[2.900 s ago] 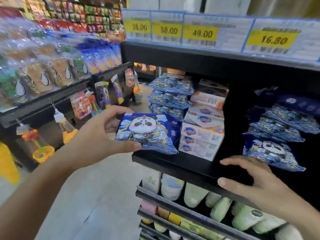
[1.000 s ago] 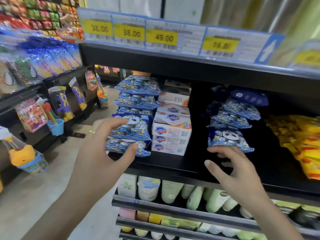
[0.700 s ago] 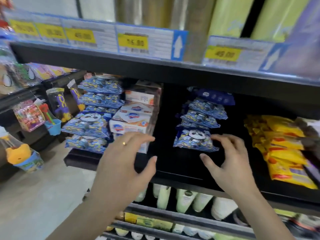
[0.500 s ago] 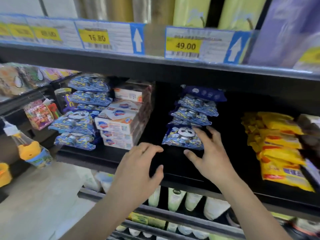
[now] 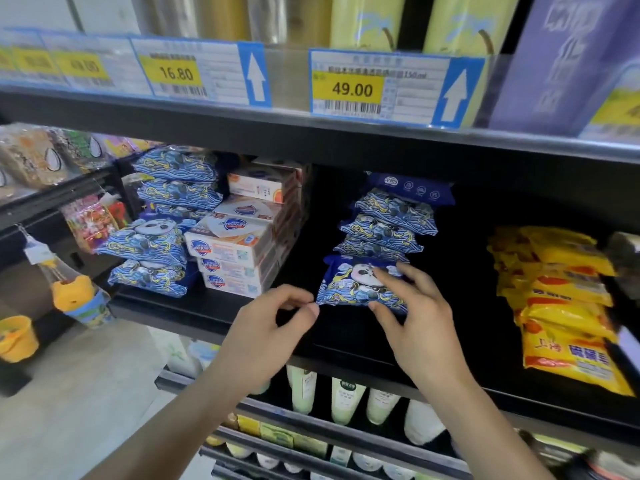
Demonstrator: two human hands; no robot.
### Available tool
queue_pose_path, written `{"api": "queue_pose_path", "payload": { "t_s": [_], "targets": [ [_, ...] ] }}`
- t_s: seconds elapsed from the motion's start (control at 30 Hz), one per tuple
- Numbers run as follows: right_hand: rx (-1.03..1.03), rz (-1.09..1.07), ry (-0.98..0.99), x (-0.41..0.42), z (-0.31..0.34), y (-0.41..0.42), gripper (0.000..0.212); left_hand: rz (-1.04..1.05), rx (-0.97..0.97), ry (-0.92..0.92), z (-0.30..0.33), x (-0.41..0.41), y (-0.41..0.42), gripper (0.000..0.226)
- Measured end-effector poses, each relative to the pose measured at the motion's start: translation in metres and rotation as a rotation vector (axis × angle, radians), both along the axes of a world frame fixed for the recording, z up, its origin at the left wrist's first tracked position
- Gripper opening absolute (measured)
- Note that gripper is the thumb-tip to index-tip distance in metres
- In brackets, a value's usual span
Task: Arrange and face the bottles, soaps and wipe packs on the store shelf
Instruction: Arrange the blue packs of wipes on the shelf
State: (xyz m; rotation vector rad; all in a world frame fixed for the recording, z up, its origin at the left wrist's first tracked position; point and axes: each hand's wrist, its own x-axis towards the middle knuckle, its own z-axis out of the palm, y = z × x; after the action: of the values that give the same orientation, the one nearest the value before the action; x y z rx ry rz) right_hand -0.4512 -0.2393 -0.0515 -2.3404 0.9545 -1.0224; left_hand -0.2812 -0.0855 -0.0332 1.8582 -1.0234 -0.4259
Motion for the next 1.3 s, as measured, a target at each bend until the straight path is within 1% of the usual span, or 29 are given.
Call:
{"api": "queue_pose_path", "payload": {
  "t_s": [0.07,0.1,0.2,0.23,0.27,0.3,0.37,0.5,0.57,0.67,0.8,0.87,0.93,1.0,1.1,1.13,1.23,1.3],
  "targets": [
    [-0.039,0.031,-0.037,-0.006,0.002,0.013,0.053,0.016,-0.02,0.153,0.013,0.002,-0.005,0.016],
    [-0.061,0.043,-0.054,-0.008,0.004,0.019,0.054,0.015,-0.015,0.225,0.019,0.002,-0.007,0.021],
    [-0.132,0.063,-0.111,-0.013,0.005,0.036,0.059,-0.061,0.029,0.41,0.031,0.004,-0.013,0.052],
    [-0.149,0.072,-0.131,-0.013,0.006,0.042,0.061,-0.108,0.048,0.47,0.033,0.004,-0.014,0.057],
    [-0.164,0.086,-0.146,-0.014,0.006,0.047,0.062,-0.161,0.058,0.535,0.035,0.002,-0.015,0.054],
    [-0.18,0.1,-0.155,-0.013,0.008,0.052,0.062,-0.207,0.051,0.599,0.036,0.0,-0.015,0.045],
    [-0.206,0.115,-0.157,-0.013,0.009,0.059,0.063,-0.257,0.025,0.662,0.039,-0.002,-0.014,0.029],
    [-0.167,0.142,-0.133,-0.015,0.015,0.063,0.069,-0.243,0.014,0.621,0.038,0.002,-0.013,0.026],
    [-0.087,0.149,-0.111,-0.017,0.021,0.066,0.074,-0.226,0.02,0.598,0.037,0.005,-0.011,0.027],
    [0.079,0.133,-0.134,-0.022,0.03,0.069,0.085,-0.208,0.013,0.527,0.036,0.007,-0.009,0.028],
    [0.268,0.048,-0.16,-0.028,0.041,0.07,0.082,-0.231,-0.031,0.488,0.038,0.01,-0.004,0.032],
    [0.443,0.002,-0.185,-0.028,0.049,0.066,0.083,-0.261,-0.059,0.474,0.038,0.011,-0.001,0.035],
    [0.618,0.007,-0.204,-0.028,0.057,0.062,0.083,-0.281,-0.096,0.467,0.038,0.013,0.001,0.039],
    [0.703,0.037,-0.198,-0.028,0.062,0.059,0.077,-0.306,-0.12,0.457,0.037,0.015,0.004,0.044],
    [0.81,0.108,-0.234,-0.023,0.072,0.061,0.051,-0.328,-0.131,0.446,0.034,0.016,0.006,0.052],
    [0.844,0.132,-0.237,-0.02,0.074,0.062,0.047,-0.333,-0.129,0.433,0.033,0.017,0.007,0.052],
    [0.931,0.177,-0.233,-0.011,0.078,0.066,0.055,-0.371,-0.137,0.369,0.029,0.019,0.006,0.049],
    [1.003,0.186,-0.243,-0.007,0.076,0.068,0.055,-0.394,-0.147,0.338,0.028,0.021,0.007,0.049]
  ]
}}
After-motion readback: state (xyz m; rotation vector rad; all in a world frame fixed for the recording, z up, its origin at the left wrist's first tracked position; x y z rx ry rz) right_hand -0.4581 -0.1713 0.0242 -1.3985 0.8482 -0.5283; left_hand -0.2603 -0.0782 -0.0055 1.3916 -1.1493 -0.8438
